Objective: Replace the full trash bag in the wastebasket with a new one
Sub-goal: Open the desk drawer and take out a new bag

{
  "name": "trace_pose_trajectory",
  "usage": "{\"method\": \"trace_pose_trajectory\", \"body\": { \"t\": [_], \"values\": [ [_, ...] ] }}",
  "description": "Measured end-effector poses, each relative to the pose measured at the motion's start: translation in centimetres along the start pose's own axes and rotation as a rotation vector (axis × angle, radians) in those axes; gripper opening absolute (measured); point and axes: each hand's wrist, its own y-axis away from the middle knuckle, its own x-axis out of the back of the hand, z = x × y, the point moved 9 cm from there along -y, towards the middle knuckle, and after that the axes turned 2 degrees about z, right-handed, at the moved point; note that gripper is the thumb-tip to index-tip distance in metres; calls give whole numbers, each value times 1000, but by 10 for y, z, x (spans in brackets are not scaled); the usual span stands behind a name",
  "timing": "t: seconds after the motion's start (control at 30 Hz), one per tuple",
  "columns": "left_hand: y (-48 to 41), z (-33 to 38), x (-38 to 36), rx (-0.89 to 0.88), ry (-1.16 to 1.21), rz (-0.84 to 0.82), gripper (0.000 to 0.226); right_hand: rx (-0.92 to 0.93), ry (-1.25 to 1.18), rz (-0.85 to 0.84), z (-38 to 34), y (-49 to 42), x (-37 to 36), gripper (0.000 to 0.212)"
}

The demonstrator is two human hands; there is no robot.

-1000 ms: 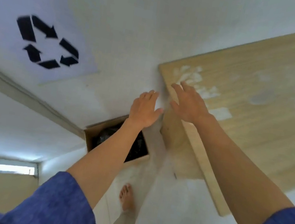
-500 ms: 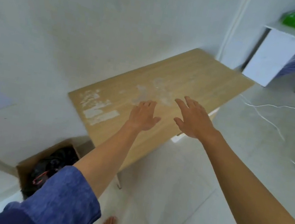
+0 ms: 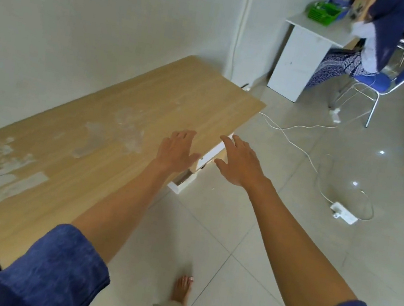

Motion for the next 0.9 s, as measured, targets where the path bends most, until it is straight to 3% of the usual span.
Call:
{"method": "trace_pose_trajectory", "body": {
  "t": [0.5, 0.7, 0.9],
  "values": [
    [-214, 36, -77, 220, 34, -73, 70, 172, -72, -92, 152, -191, -20, 66],
    [-289, 37, -147, 419, 21, -99, 71, 311, -165, -139, 221, -283, -43, 62],
    [-324, 20, -237, 651, 17, -32, 80, 367, -368, -148, 306, -323, -111, 51]
  ]
}}
